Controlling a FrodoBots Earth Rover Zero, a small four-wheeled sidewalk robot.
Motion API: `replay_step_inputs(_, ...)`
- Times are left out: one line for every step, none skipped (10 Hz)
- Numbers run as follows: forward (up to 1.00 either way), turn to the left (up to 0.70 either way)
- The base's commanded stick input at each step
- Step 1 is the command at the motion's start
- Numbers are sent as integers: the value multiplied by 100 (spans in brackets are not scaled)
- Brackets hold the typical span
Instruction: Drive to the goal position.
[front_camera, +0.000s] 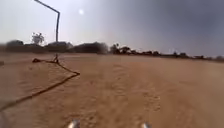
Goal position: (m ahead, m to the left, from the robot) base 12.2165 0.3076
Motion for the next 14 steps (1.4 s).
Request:
replay_step_inputs(70, 0)
replay_step_inputs(70, 0)
replay_step_inputs(70, 0)
replay_step_inputs(70, 0)
replay_step_inputs(70, 0)
replay_step_inputs(70, 0)
replay_step_inputs(70, 0)
replay_step_inputs(70, 0)
replay_step_inputs(70, 0)
replay_step_inputs(70, 0)
replay_step_inputs(70, 0)
replay_step_inputs(70, 0)
replay_step_inputs(70, 0)
replay_step_inputs(70, 0)
